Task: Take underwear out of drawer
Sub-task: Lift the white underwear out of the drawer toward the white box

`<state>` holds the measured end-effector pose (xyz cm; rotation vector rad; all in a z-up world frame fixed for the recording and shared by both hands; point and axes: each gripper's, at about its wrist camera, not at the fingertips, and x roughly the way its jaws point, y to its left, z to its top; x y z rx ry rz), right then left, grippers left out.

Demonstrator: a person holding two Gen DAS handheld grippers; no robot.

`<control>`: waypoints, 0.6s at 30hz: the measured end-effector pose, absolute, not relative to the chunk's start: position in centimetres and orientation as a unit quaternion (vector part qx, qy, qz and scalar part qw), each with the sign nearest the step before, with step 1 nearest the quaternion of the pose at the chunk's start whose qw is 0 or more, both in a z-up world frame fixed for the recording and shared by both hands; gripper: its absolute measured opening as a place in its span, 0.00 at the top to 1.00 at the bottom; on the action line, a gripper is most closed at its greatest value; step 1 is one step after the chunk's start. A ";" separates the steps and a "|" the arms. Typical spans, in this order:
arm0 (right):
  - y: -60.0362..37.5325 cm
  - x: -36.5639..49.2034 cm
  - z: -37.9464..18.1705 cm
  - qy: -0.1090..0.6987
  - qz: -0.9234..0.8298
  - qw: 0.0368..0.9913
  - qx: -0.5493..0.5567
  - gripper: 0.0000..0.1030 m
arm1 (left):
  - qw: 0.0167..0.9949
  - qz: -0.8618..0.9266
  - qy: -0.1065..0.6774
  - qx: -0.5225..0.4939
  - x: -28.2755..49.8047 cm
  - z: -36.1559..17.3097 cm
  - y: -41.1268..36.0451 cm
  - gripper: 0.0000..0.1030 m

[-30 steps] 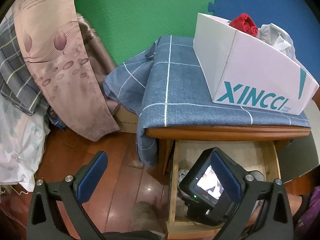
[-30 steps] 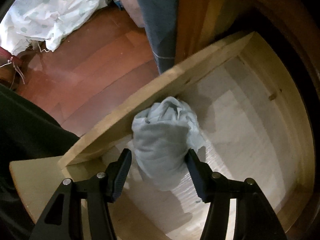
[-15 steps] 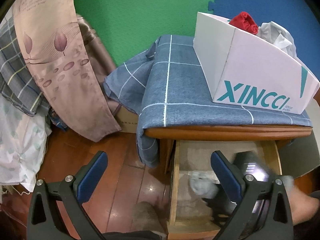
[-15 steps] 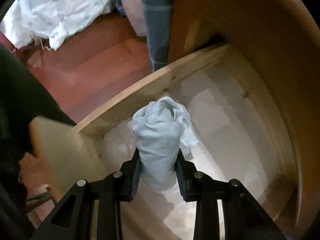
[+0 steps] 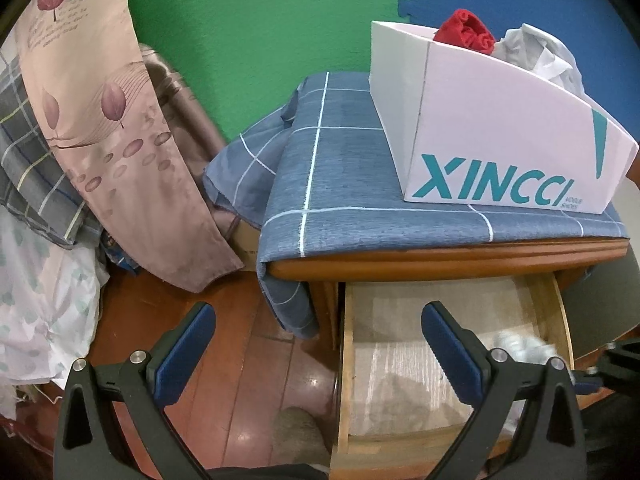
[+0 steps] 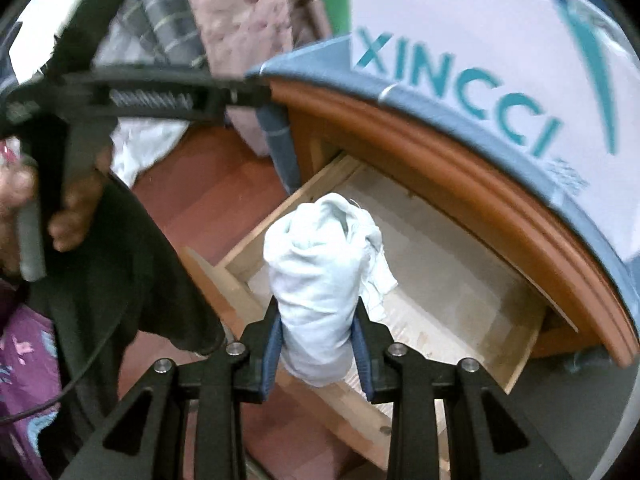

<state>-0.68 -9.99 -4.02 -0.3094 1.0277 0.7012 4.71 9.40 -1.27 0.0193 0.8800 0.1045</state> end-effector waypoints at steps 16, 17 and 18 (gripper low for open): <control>-18.0 -1.1 5.0 0.400 0.289 0.870 -0.006 0.69 | 0.906 0.043 0.420 0.043 4.7 -1.1 7.3 0.01; -18.4 -0.8 5.3 0.396 0.287 0.872 0.000 0.69 | 0.906 0.044 0.420 0.043 4.7 -1.1 7.3 0.01; -18.8 -0.2 5.6 0.394 0.286 0.874 0.006 0.69 | 0.906 0.043 0.420 0.043 4.7 -1.1 7.3 0.01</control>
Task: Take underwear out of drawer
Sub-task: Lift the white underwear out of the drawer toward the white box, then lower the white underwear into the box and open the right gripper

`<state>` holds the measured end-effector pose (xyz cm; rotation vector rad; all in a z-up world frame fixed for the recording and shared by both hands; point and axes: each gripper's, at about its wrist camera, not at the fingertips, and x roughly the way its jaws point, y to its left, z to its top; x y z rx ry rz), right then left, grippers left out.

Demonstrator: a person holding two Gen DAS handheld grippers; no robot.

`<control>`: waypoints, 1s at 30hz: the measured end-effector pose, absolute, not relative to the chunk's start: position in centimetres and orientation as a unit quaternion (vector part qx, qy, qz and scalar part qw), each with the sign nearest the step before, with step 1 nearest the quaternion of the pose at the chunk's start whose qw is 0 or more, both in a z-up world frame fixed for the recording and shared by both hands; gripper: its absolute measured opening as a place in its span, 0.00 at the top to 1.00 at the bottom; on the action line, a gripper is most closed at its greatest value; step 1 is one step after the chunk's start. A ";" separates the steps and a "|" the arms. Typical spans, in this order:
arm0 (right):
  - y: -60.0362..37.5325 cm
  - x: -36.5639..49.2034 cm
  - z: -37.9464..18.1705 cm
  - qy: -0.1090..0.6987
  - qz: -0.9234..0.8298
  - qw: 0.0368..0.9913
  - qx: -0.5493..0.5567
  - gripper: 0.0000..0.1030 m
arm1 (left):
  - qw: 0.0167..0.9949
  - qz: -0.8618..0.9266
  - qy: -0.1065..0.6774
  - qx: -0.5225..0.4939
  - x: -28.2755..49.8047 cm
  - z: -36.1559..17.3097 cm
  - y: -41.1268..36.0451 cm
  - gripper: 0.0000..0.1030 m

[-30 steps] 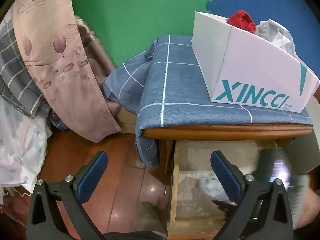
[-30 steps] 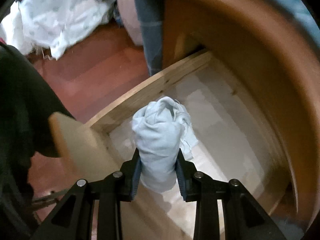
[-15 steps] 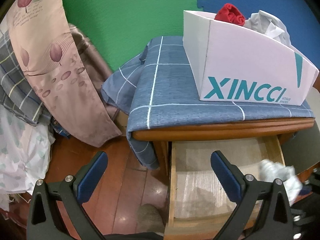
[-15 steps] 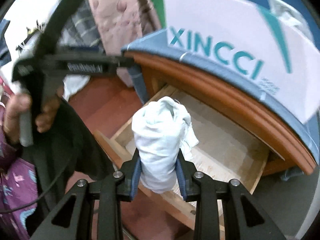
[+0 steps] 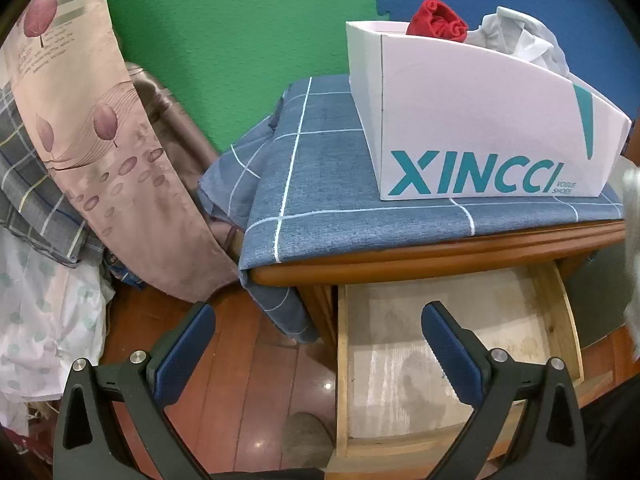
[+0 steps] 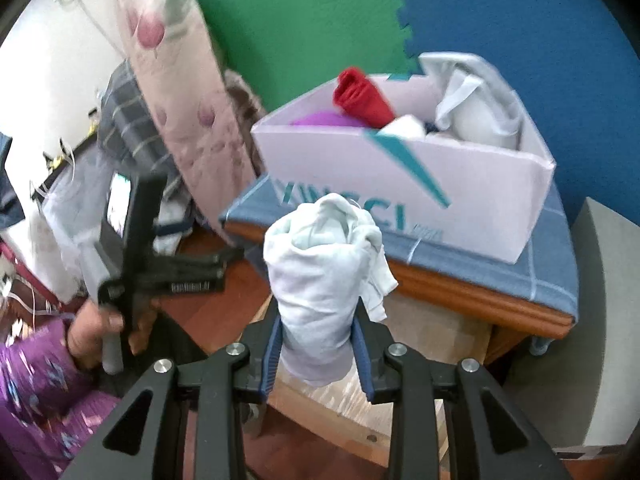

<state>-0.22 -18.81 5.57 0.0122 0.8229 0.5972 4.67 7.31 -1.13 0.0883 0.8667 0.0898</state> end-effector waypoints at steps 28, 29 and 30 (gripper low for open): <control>-18.9 12.2 14.3 0.348 0.228 0.909 -0.018 0.69 | 0.907 0.028 0.417 0.054 4.5 -1.0 6.6 0.01; -18.8 13.0 13.9 0.355 0.222 0.908 -0.023 0.69 | 0.907 0.027 0.417 0.054 4.5 -1.0 6.6 0.01; -18.7 13.5 13.6 0.359 0.218 0.907 -0.027 0.69 | 0.907 0.026 0.417 0.053 4.5 -0.9 6.6 0.01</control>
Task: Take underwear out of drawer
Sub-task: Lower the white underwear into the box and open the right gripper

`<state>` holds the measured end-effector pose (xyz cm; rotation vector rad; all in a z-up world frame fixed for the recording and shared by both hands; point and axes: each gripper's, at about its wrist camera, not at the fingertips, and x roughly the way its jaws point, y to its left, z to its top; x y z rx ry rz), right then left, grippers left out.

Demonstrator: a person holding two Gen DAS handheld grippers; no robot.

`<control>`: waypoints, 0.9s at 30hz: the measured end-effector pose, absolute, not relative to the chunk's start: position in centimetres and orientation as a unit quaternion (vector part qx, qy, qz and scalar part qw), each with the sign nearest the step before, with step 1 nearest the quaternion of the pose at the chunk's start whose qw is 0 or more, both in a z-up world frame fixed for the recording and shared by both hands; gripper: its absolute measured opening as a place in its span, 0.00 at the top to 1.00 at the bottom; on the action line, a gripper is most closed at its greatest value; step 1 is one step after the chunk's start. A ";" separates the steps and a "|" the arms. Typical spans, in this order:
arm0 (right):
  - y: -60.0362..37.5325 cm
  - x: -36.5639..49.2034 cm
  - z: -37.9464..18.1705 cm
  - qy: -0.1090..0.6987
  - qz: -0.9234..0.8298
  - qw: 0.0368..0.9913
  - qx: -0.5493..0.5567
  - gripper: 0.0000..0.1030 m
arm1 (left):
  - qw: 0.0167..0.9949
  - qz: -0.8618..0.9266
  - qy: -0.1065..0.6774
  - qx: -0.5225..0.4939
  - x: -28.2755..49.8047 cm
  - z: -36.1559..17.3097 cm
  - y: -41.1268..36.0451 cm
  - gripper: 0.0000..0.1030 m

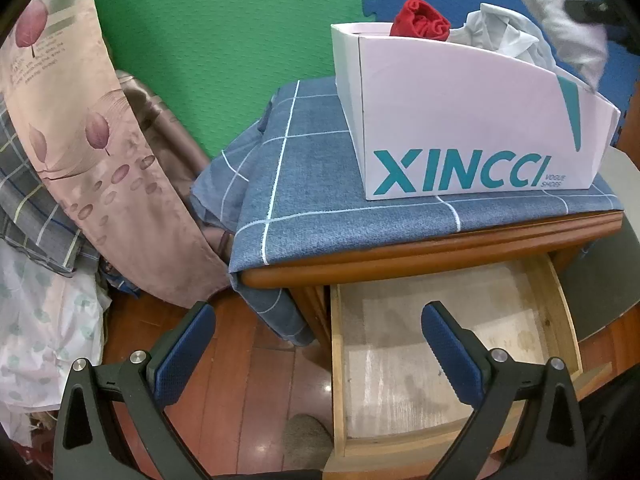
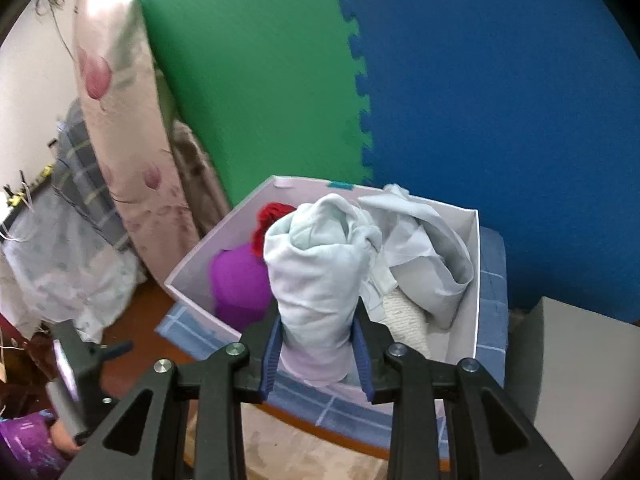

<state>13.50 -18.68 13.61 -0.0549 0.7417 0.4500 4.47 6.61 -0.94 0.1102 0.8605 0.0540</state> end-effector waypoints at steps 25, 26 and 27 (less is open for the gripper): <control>-12.0 21.8 6.4 0.452 0.121 0.866 -0.176 0.69 | 0.905 0.008 0.424 0.042 4.6 -1.0 7.1 0.01; -11.6 21.9 6.3 0.452 0.120 0.865 -0.180 0.69 | 0.905 0.007 0.424 0.041 4.6 -1.0 7.1 0.01; -11.3 22.0 6.1 0.452 0.120 0.865 -0.184 0.69 | 0.905 0.007 0.424 0.041 4.6 -1.0 7.1 0.01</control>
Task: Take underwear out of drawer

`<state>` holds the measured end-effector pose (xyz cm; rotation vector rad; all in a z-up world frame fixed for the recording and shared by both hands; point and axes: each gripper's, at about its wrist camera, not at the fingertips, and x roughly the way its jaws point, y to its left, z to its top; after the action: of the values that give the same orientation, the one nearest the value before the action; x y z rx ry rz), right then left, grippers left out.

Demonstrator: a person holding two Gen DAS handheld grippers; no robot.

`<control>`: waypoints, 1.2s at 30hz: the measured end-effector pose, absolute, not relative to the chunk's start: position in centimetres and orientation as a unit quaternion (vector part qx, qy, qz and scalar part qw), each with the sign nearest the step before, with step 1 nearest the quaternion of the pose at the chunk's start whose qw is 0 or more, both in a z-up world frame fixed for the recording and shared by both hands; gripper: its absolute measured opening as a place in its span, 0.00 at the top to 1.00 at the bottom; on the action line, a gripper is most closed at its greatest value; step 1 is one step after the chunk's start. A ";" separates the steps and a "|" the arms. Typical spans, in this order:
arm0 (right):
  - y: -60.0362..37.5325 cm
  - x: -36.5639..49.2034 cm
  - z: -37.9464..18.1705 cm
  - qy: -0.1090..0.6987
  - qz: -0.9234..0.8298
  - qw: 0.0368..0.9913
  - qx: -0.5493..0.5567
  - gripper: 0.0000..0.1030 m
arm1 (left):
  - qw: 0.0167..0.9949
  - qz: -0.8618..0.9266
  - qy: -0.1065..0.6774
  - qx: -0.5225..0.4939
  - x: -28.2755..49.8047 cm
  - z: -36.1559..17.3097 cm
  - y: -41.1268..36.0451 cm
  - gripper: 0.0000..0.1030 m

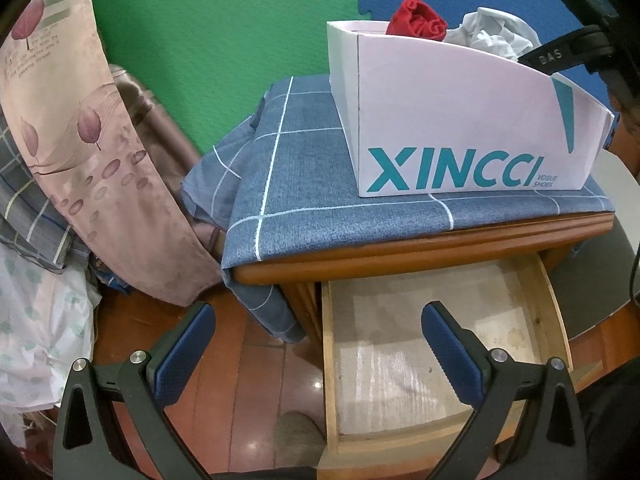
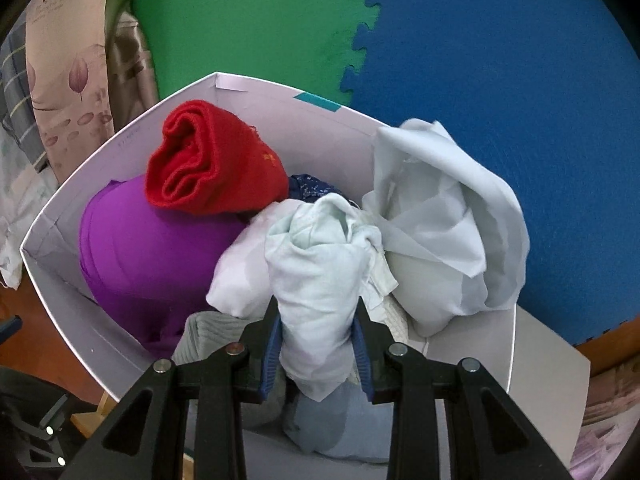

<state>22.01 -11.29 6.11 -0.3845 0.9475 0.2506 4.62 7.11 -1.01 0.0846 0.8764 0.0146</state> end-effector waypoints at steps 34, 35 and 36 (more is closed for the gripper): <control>-12.2 19.0 8.9 0.386 0.123 0.903 -0.142 0.60 | 0.904 0.007 0.426 0.040 4.6 -1.1 7.0 0.01; -12.4 18.8 9.2 0.379 0.123 0.907 -0.136 0.60 | 0.904 0.007 0.426 0.040 4.6 -1.1 7.0 0.01; -12.5 18.6 9.5 0.372 0.122 0.911 -0.129 0.60 | 0.904 0.007 0.426 0.040 4.6 -1.1 7.0 0.01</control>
<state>18.59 -12.48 9.53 -0.2665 0.7668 0.2522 4.63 7.04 -1.10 0.0827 0.8806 0.0137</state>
